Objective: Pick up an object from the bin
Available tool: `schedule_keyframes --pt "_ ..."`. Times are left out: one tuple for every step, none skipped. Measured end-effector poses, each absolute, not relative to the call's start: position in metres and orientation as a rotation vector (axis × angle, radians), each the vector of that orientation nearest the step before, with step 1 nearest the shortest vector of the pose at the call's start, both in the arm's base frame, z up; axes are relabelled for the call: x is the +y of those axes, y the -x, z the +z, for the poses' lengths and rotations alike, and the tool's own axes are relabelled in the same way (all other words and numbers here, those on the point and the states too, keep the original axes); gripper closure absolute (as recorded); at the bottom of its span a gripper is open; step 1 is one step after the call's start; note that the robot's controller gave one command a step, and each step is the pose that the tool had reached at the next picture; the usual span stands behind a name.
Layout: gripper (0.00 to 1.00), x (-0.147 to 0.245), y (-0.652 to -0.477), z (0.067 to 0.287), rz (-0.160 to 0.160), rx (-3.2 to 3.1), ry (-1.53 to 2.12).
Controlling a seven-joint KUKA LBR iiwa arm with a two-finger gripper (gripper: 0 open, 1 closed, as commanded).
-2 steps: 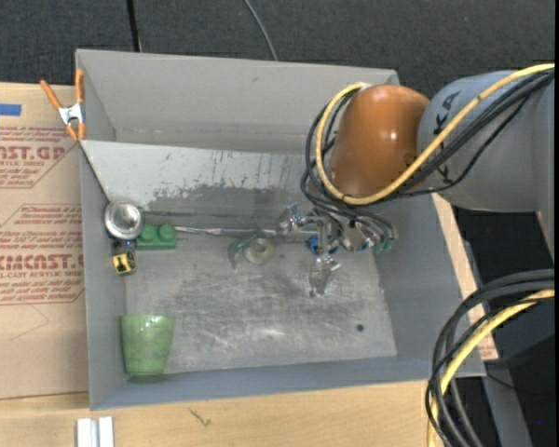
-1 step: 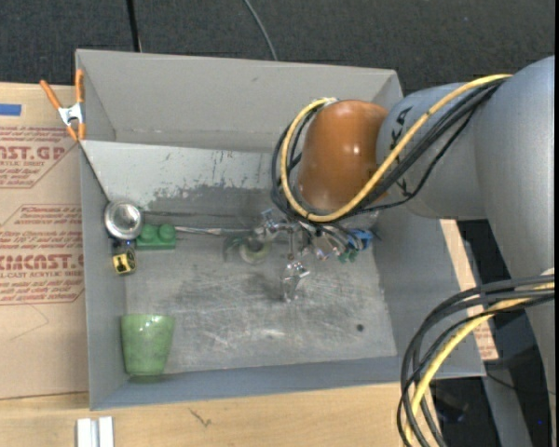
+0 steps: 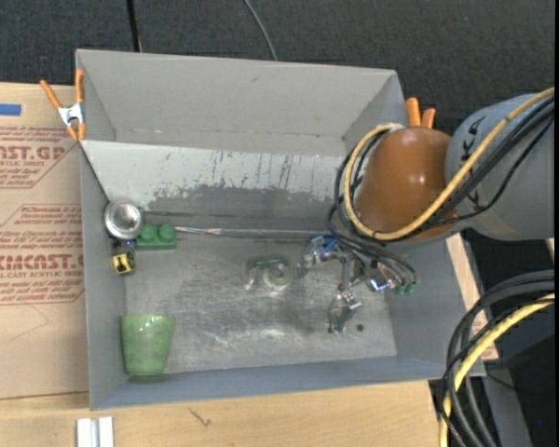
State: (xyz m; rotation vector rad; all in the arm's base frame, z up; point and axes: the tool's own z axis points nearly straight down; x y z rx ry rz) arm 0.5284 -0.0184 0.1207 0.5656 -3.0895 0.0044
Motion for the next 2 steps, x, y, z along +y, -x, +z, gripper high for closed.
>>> schedule_keyframes --pt "0.00 0.0325 -0.5883 0.0843 0.004 -3.013 -0.942" --pt "1.00 0.0345 -0.5914 0.0882 0.004 -3.017 -0.946"
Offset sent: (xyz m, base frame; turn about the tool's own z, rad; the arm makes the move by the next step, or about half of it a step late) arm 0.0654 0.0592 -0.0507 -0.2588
